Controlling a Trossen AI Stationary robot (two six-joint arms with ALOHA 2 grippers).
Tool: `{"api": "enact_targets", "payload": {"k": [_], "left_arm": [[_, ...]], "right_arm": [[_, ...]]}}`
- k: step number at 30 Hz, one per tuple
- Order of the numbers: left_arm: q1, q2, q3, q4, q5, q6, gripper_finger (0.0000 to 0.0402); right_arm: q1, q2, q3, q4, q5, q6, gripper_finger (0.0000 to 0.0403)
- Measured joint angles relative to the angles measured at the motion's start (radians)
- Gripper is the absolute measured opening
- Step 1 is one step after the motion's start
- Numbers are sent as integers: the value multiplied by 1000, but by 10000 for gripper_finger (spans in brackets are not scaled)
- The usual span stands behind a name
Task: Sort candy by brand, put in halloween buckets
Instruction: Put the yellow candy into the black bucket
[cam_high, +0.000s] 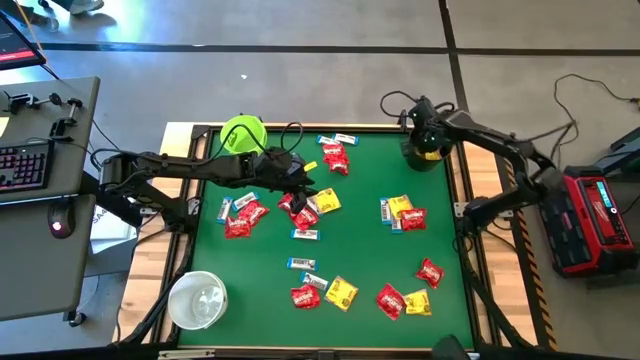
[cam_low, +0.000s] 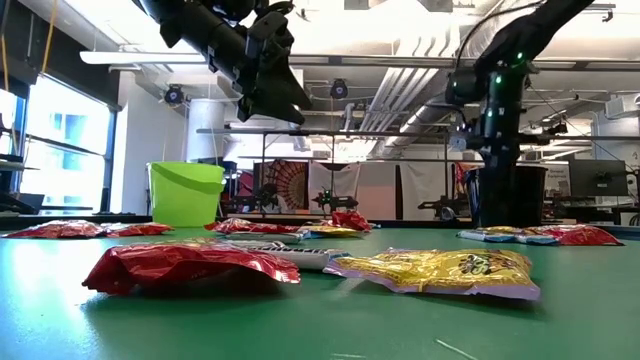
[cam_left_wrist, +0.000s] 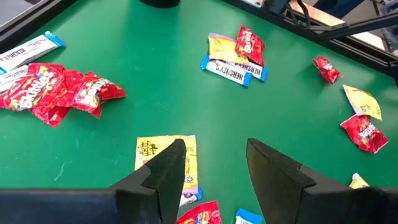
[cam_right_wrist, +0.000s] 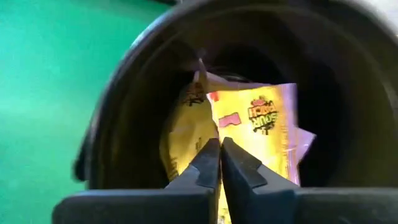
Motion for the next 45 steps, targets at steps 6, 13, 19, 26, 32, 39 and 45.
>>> {"api": "enact_targets", "payload": {"k": [6,13,19,26,32,39,45], "left_arm": [[0,0,0,1,0,0,161],[0,0,0,2,0,0,161],[-4,0,0,2,107,0,161],[-97,0,0,4,211,-26,144],[-170,0,0,4,71,-126,122],[-207,0,0,4,-6,-230,102],[-232,0,0,3,-14,-228,92]], "right_arm": [[-15,71,0,80,-69,4,1],[-16,1,0,79,-76,13,1],[4,-177,0,53,-152,-20,0],[165,-387,0,29,-161,-24,0],[111,-394,0,45,-20,-77,0],[-13,-319,0,51,-32,-184,0],[-41,-205,0,65,-58,-185,0]]}}
